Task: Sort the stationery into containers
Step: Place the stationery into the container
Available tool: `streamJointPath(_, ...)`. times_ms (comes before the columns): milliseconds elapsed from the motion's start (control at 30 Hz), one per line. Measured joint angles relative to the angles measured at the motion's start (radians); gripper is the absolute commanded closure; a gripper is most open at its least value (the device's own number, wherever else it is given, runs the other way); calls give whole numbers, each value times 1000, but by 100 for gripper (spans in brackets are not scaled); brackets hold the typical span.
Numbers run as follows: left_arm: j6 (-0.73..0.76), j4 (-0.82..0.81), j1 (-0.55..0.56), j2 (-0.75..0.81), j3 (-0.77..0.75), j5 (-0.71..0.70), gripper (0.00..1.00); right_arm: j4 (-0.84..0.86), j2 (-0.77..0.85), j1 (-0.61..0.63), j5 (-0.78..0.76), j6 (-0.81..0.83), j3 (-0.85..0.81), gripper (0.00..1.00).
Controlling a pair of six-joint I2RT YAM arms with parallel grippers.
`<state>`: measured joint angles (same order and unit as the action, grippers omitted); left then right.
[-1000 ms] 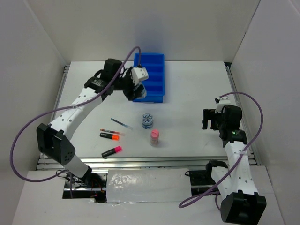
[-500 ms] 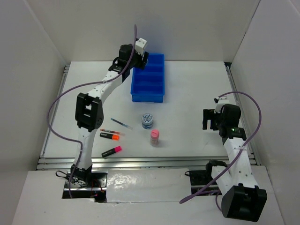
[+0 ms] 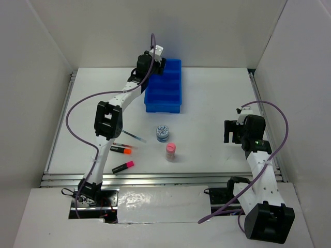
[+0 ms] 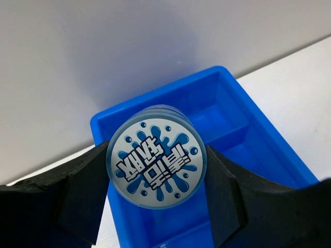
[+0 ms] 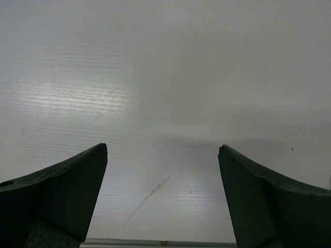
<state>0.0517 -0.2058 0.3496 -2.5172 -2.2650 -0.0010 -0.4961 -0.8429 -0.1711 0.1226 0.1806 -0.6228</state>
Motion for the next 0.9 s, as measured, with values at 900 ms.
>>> streamJointPath(900,81,-179,-9,-165,-71,-101,100,0,0,0,-4,0,0,7)
